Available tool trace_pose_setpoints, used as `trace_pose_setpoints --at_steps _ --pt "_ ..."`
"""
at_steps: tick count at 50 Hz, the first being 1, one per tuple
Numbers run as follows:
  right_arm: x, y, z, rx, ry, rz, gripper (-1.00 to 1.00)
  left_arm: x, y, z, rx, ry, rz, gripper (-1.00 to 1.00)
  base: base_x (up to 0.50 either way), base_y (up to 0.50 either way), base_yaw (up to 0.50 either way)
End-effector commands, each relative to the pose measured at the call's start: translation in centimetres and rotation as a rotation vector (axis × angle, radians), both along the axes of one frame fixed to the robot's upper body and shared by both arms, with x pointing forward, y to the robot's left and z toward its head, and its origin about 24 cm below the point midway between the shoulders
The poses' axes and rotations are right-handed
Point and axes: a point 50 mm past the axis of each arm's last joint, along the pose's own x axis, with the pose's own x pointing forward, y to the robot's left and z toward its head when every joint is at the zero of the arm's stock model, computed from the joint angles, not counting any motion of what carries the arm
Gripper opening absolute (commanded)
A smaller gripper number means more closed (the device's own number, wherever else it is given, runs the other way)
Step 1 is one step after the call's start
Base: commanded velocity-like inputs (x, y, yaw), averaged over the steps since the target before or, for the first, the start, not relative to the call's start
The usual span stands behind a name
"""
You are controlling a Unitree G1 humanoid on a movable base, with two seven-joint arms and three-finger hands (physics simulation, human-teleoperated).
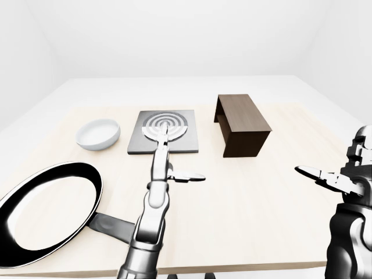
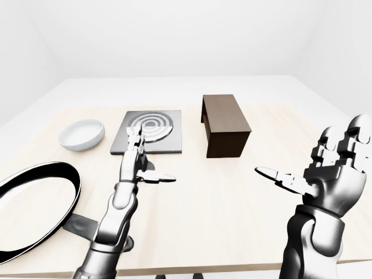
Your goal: Turn on the stove.
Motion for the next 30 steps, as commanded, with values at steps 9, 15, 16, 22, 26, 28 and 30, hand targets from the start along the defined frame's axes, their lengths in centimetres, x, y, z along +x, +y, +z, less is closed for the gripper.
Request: trace_pose_setpoints --at_steps 9,15,16,22,26,28,30 --pt "1.1 0.4 -1.3 0.028 0.054 0.026 1.0 -4.4 -0.4 3.7 0.015 -0.185 -0.093 1.0 0.0 0.0 0.0" --pt "1.1 0.4 -1.4 0.029 0.058 0.026 1.0 -4.2 -0.4 3.6 0.007 -0.179 -0.097 1.0 0.0 0.0 0.0" --pt "1.2 0.4 -1.5 0.03 0.062 0.026 1.0 -4.2 -0.4 3.7 0.006 -0.182 -0.098 1.0 0.0 0.0 0.0" --pt "1.2 0.4 -1.4 0.03 0.06 0.025 1.0 -4.3 -0.5 3.9 0.001 -0.19 -0.103 1.0 0.0 0.0 0.0" --pt "1.2 0.4 -1.7 0.032 0.069 0.027 1.0 -4.6 -0.6 4.0 -0.006 -0.199 -0.11 1.0 0.0 0.0 0.0" --pt "1.2 0.4 -1.6 0.031 0.067 0.027 1.0 -4.7 -0.6 4.3 -0.01 -0.211 -0.114 1.0 0.0 0.0 0.0" --pt "1.2 0.4 -1.6 0.031 0.066 0.026 1.0 -4.7 -0.6 4.3 -0.011 -0.212 -0.114 1.0 0.0 0.0 0.0"
